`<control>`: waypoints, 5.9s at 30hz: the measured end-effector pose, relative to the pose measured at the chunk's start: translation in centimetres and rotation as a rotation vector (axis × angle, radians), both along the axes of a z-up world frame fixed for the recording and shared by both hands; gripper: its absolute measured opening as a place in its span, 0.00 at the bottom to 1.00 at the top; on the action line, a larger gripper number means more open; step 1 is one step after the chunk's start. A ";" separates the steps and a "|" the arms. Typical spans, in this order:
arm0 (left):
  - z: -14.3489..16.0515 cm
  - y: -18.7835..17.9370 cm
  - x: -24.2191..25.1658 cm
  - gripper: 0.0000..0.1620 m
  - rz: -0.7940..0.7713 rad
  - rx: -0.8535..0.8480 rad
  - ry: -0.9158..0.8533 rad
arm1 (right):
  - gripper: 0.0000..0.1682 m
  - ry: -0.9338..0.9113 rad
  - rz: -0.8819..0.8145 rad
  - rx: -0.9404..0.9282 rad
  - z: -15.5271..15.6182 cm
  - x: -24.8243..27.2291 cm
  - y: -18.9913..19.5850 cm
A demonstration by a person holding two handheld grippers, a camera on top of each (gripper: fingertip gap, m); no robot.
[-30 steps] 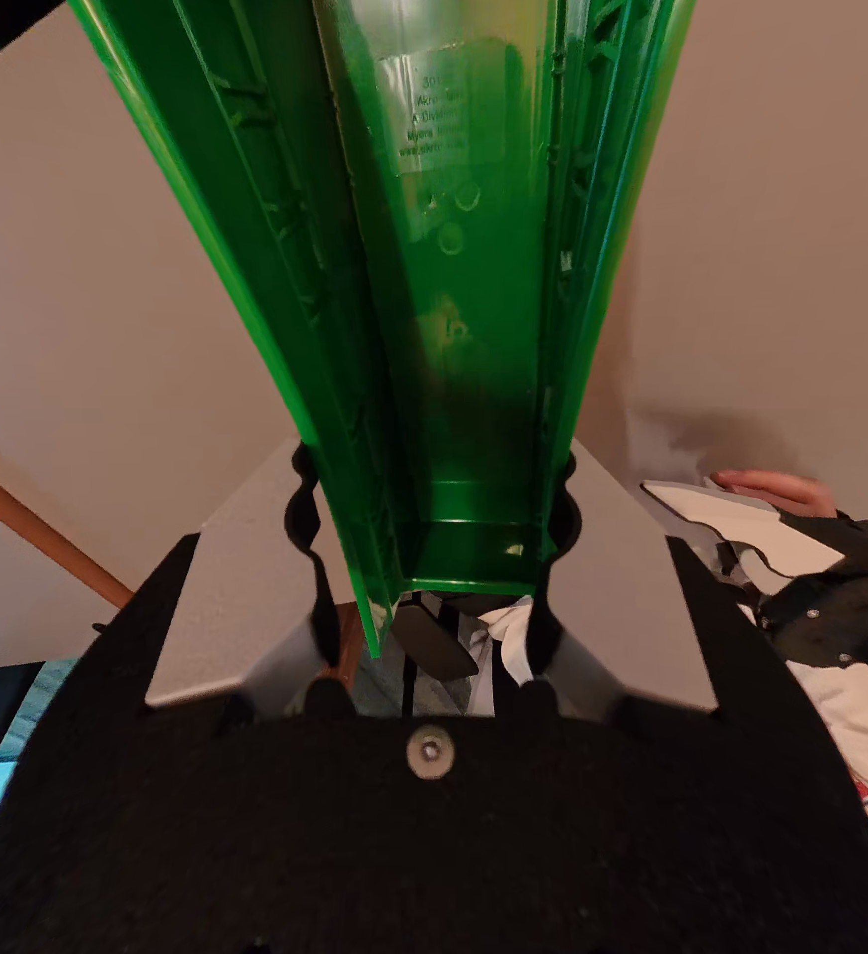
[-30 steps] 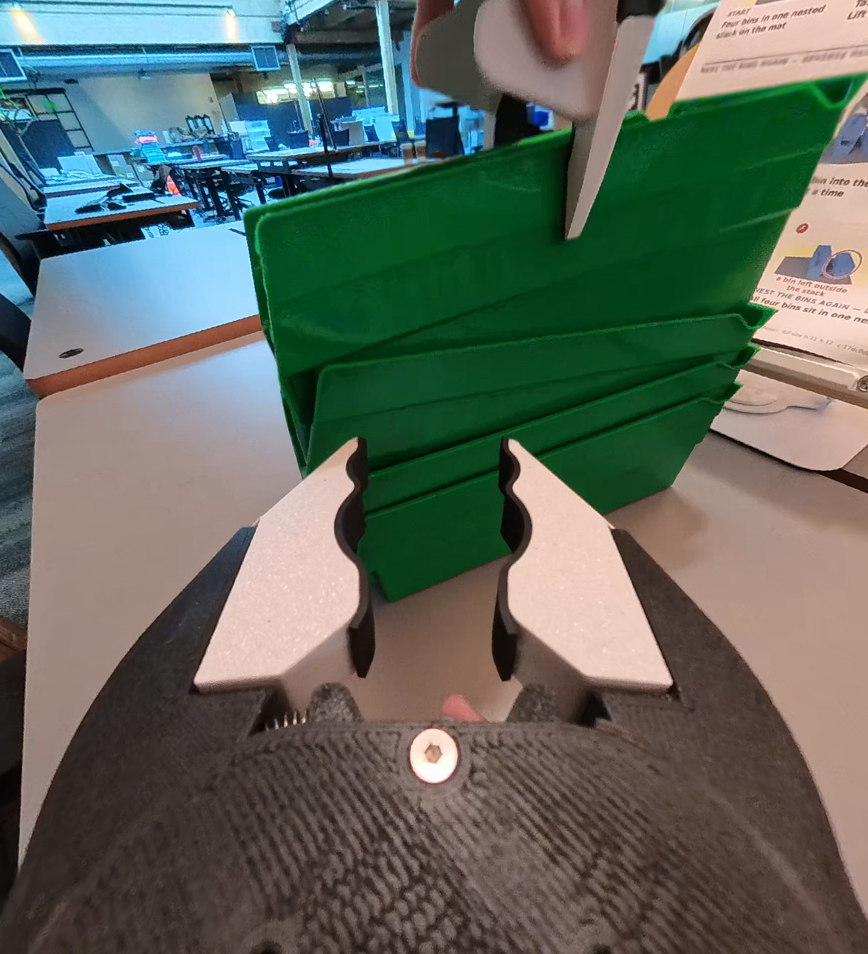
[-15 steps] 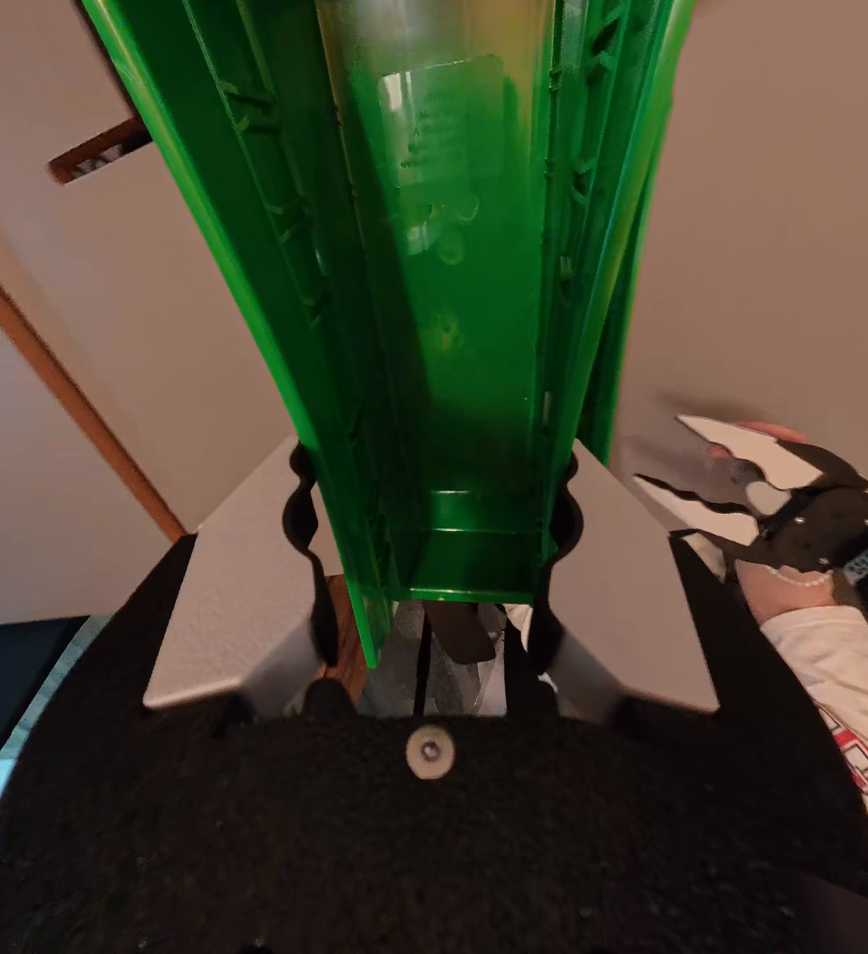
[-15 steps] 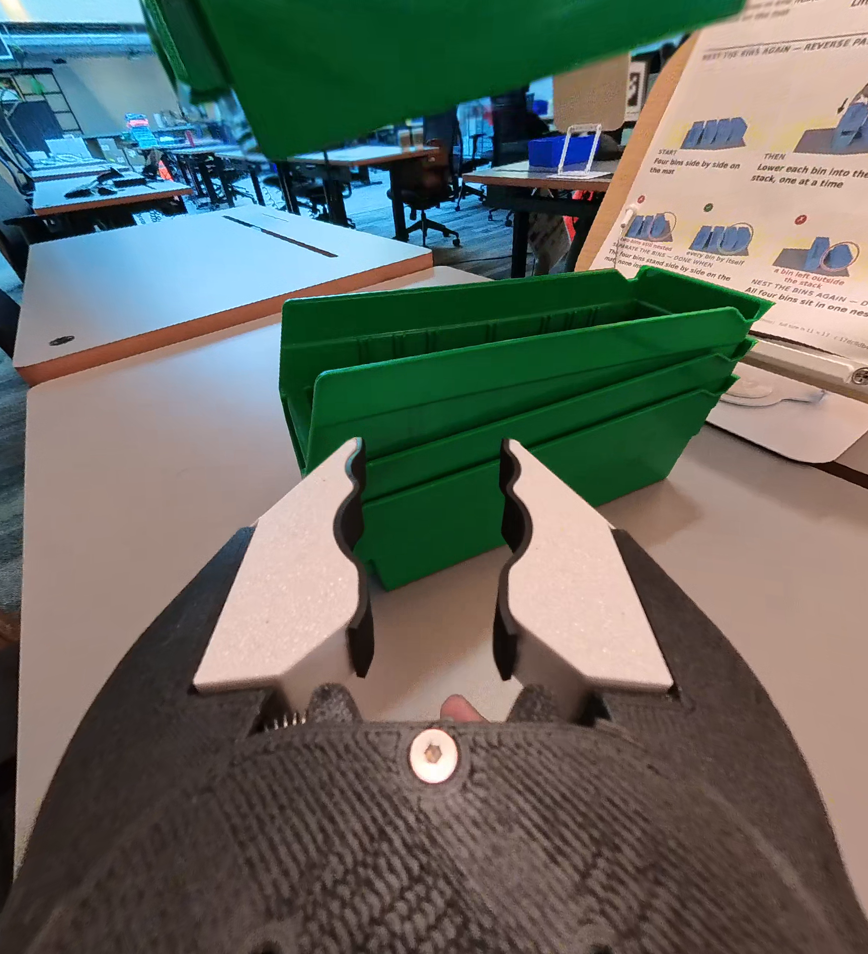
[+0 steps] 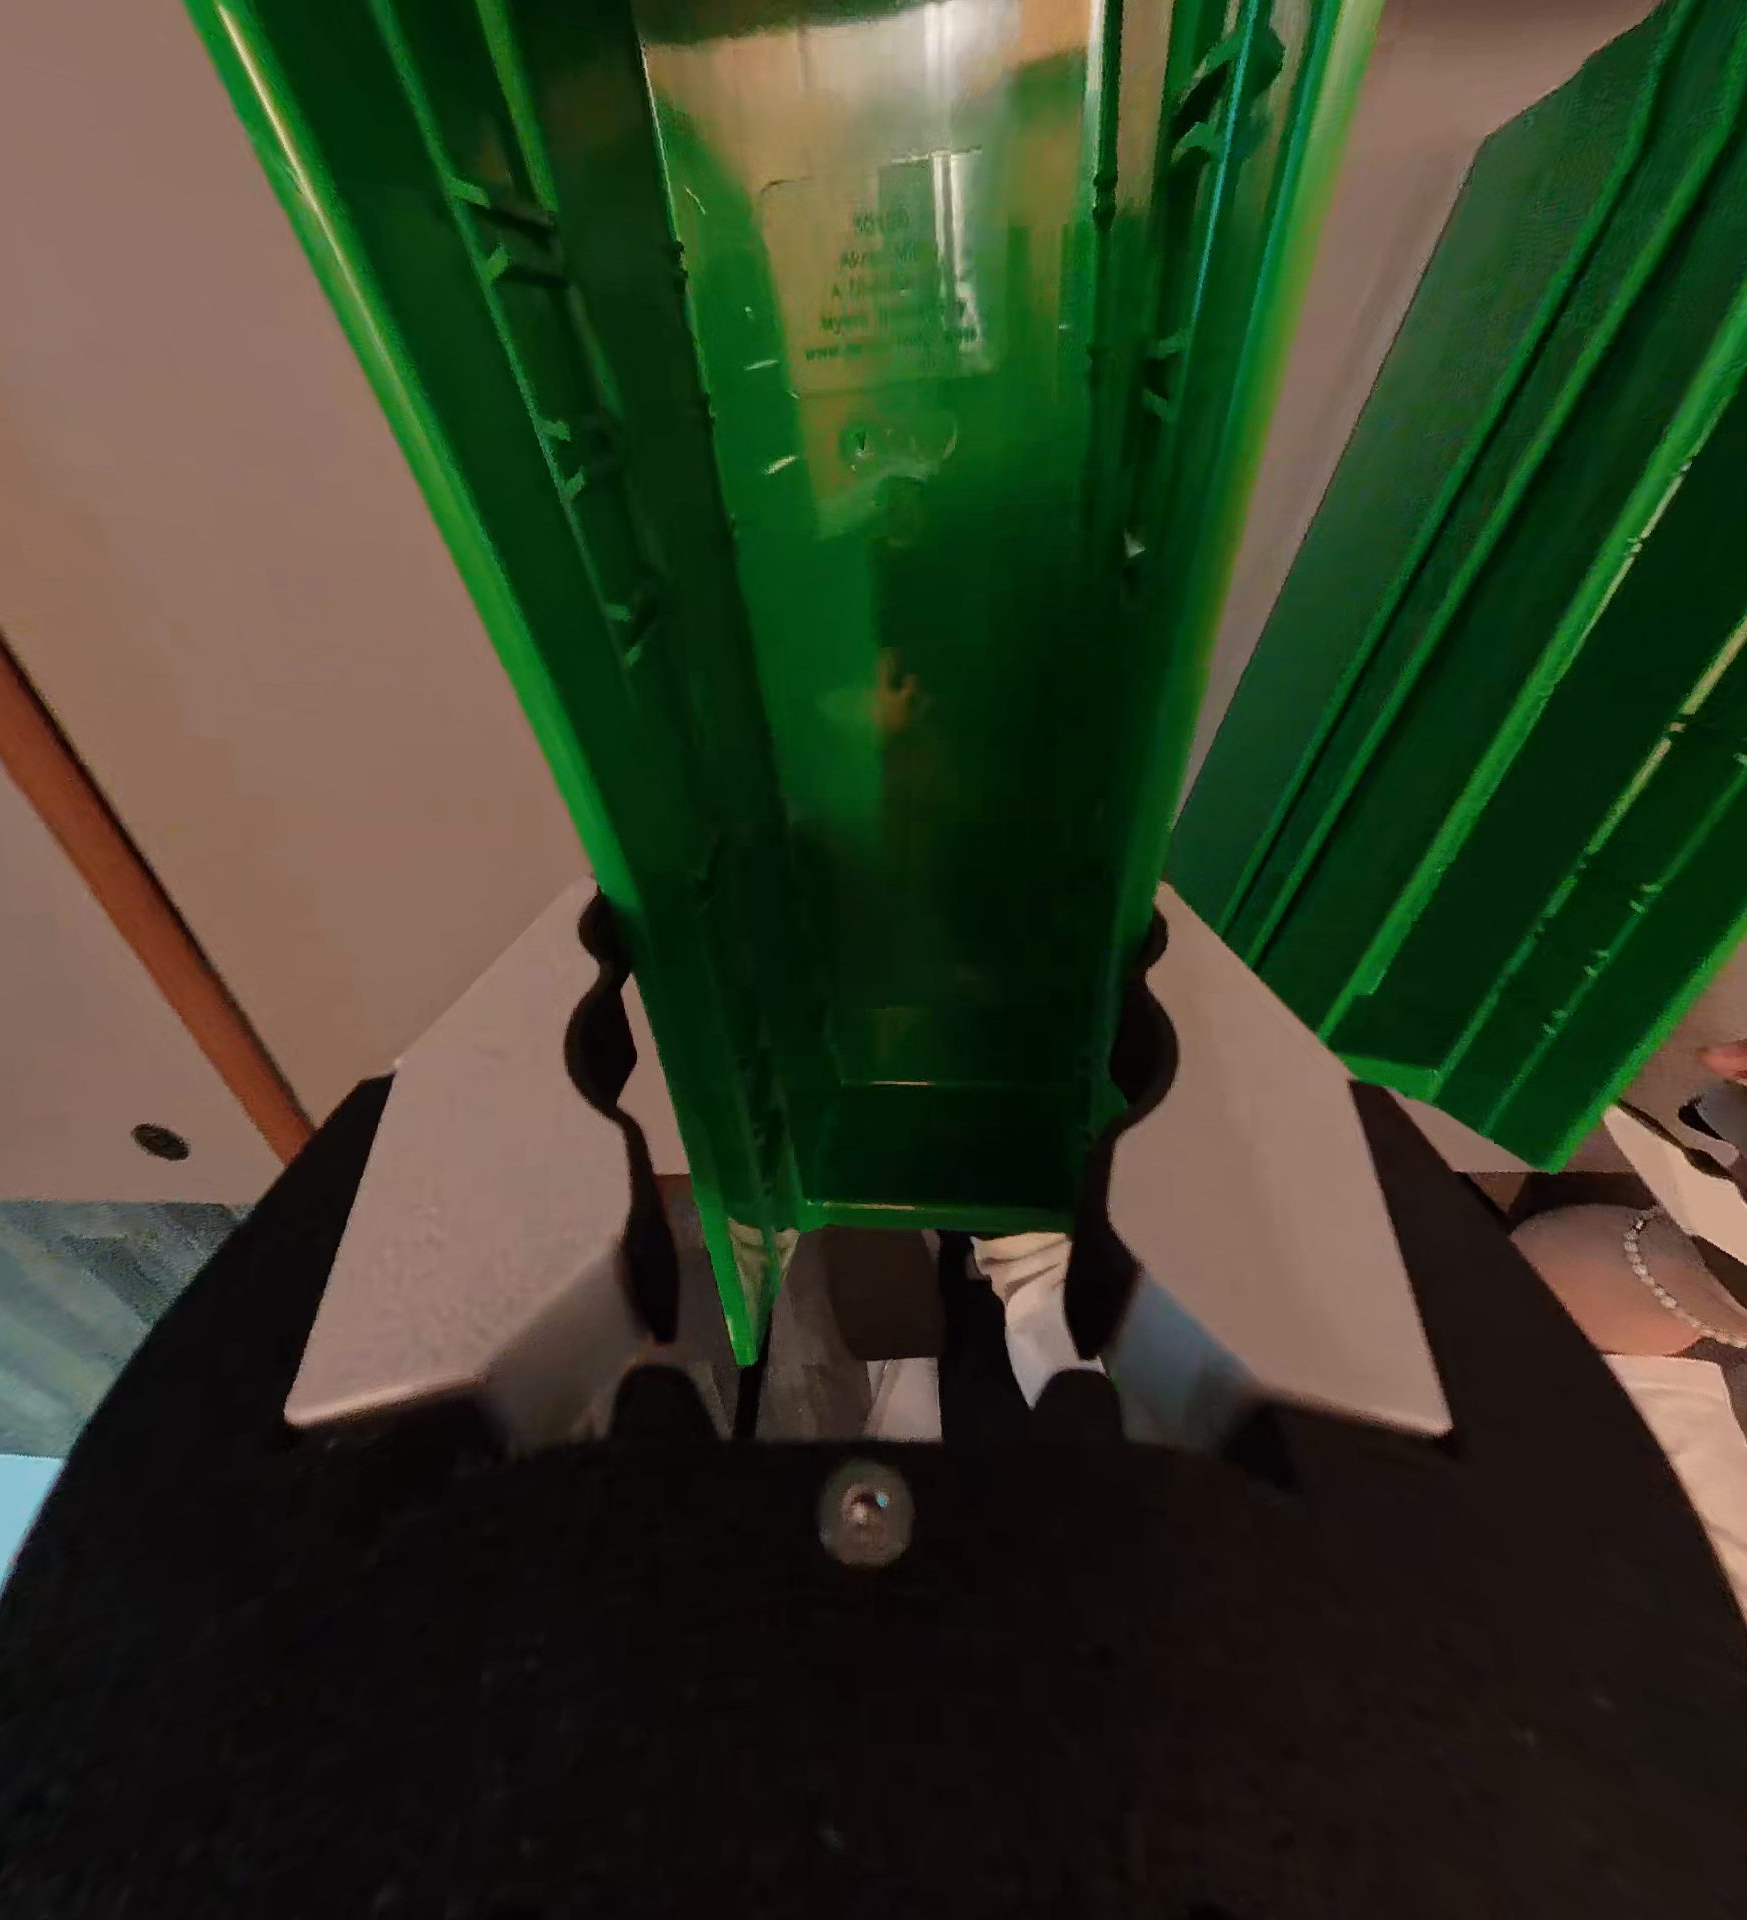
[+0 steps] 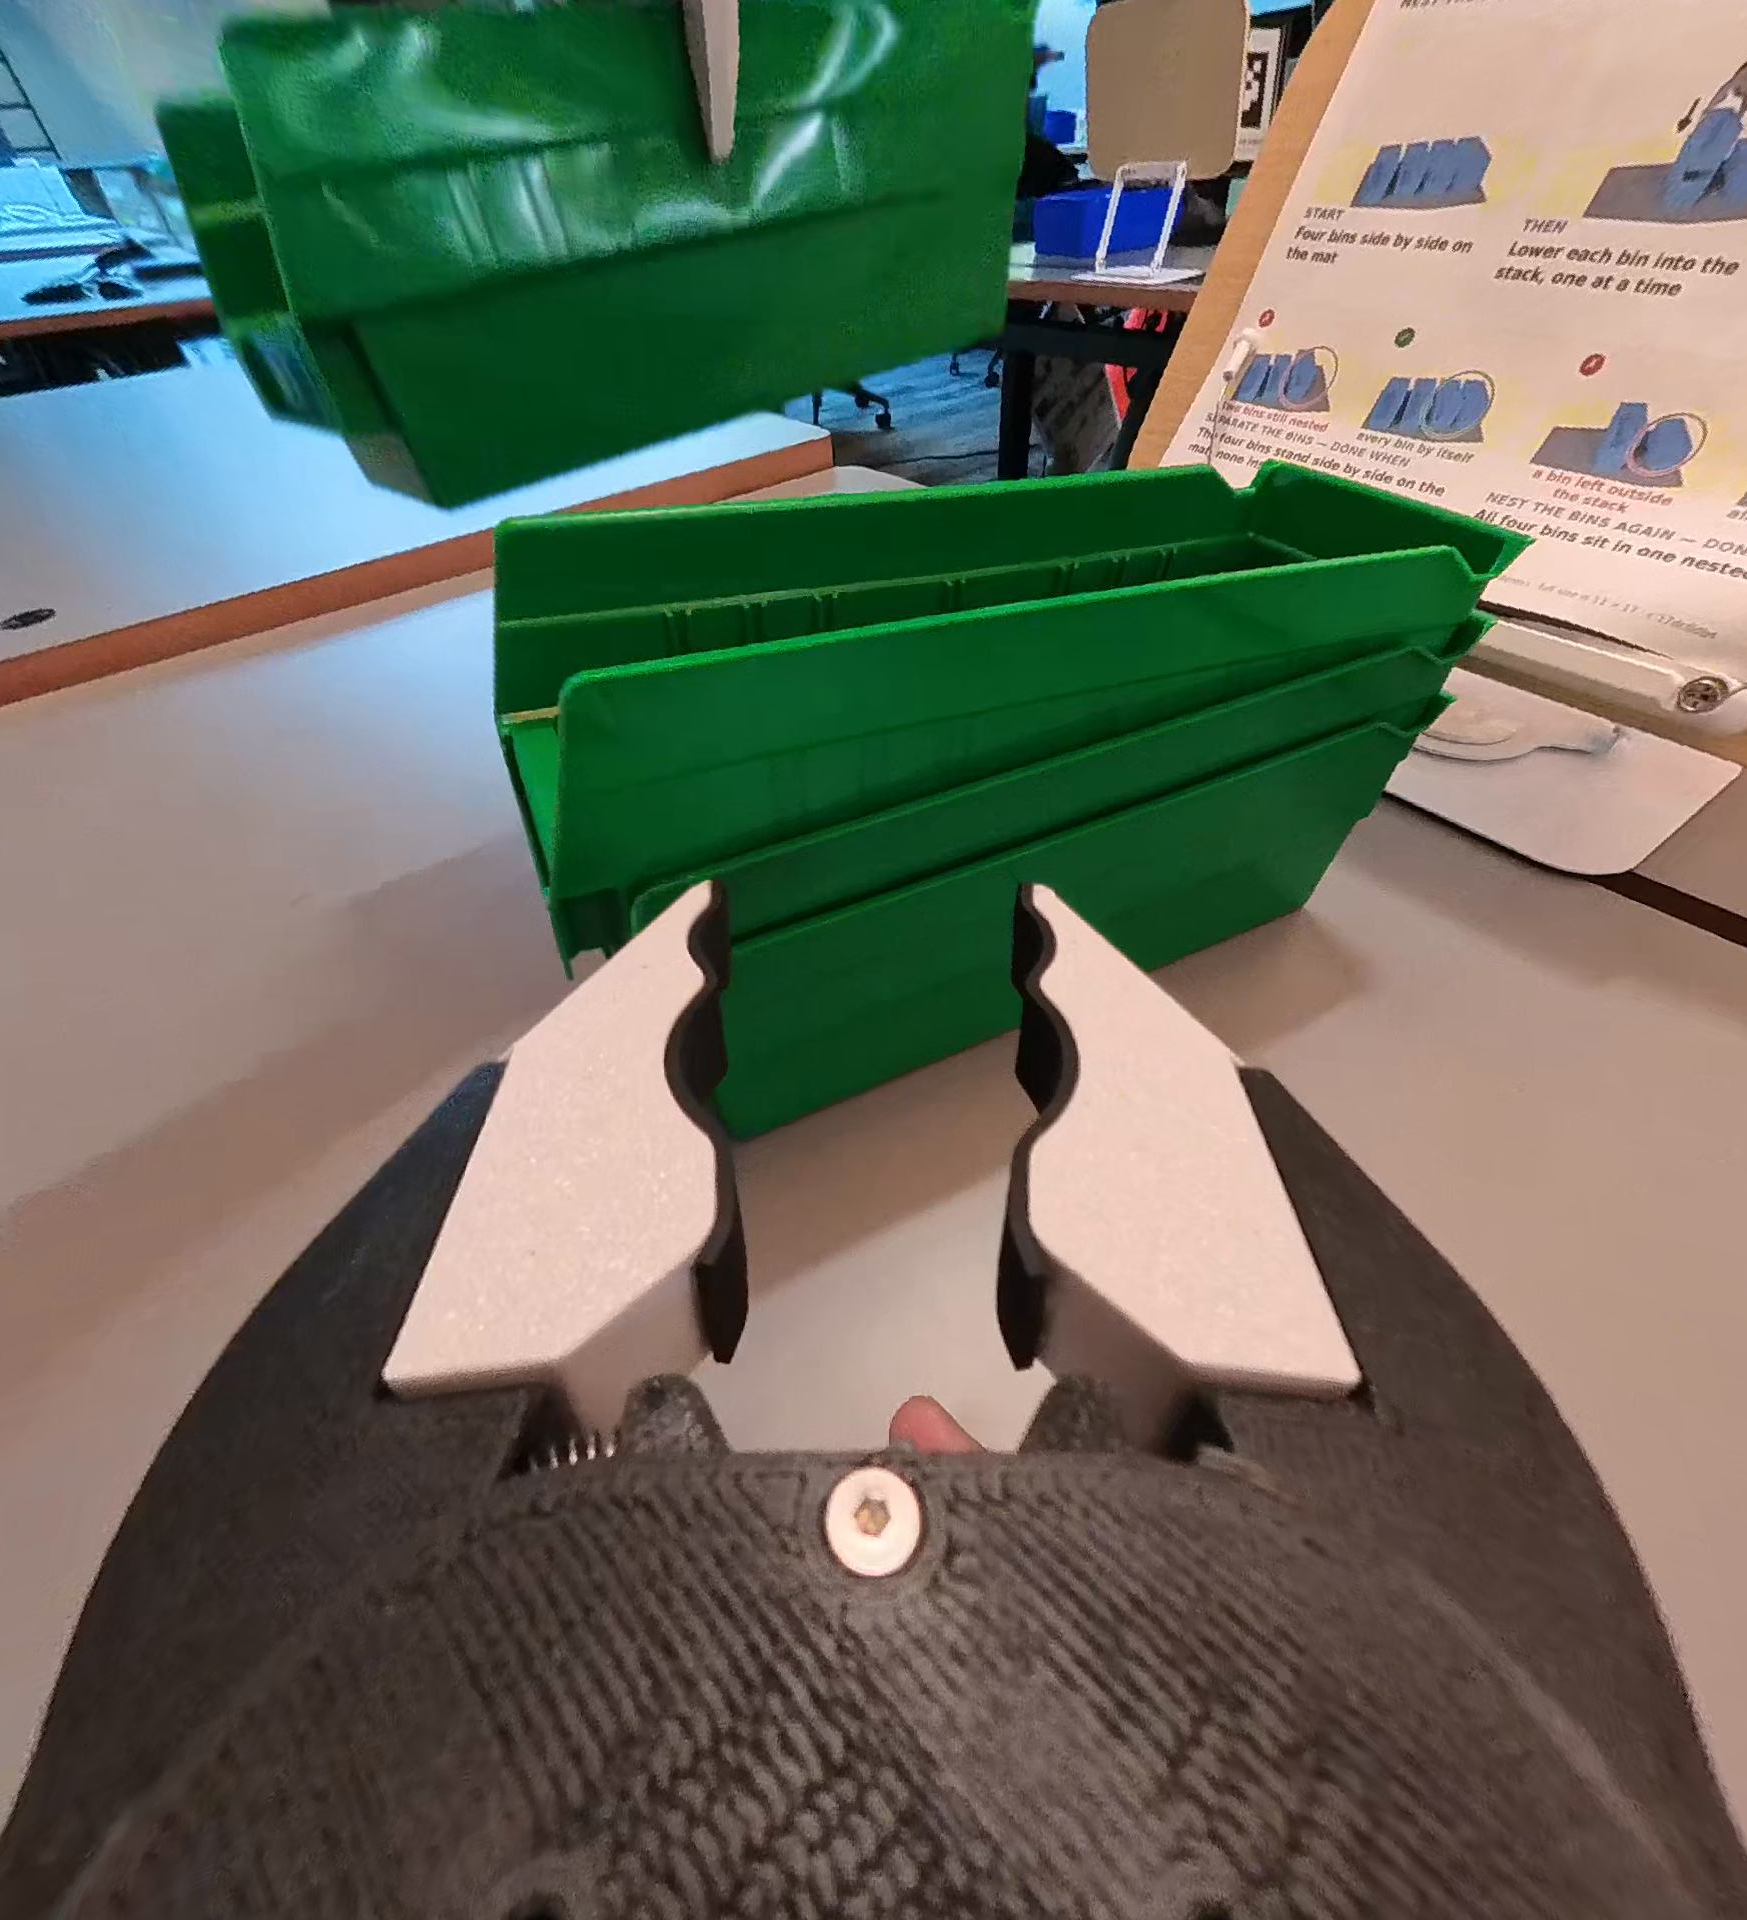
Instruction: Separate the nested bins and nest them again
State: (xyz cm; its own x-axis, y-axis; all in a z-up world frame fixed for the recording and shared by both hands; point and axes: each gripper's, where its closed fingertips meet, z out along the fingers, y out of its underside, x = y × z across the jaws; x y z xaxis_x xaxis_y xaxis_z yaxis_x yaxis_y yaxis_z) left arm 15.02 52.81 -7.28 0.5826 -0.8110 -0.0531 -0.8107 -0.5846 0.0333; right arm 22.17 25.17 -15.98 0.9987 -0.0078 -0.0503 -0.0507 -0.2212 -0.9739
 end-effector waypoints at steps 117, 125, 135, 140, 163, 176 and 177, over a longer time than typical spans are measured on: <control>-8.6 -13.9 13.8 0.77 -0.394 0.179 -0.050 | 0.63 0.034 -0.129 -0.074 -1.3 3.0 -2.3; -11.2 -14.5 13.0 0.80 -0.339 0.070 -0.037 | 0.63 0.043 -0.131 -0.078 -1.5 3.2 -2.3; -10.6 -15.1 12.5 0.63 -0.324 0.011 0.034 | 0.62 0.042 -0.123 -0.090 -1.8 3.0 -2.1; -8.6 -14.8 12.2 0.59 -0.291 0.002 0.047 | 0.62 0.043 -0.119 -0.094 -2.0 2.9 -1.9; 0.7 -6.2 4.6 0.58 -0.096 -0.009 0.053 | 0.63 0.039 -0.108 -0.111 -2.5 2.3 -1.5; -11.7 -3.2 2.4 0.58 -0.018 -0.143 0.100 | 0.64 0.037 -0.136 -0.137 -3.2 3.0 -1.5; -12.4 -3.2 2.5 0.58 -0.016 -0.150 0.101 | 0.64 0.036 -0.136 -0.141 -3.3 3.0 -1.4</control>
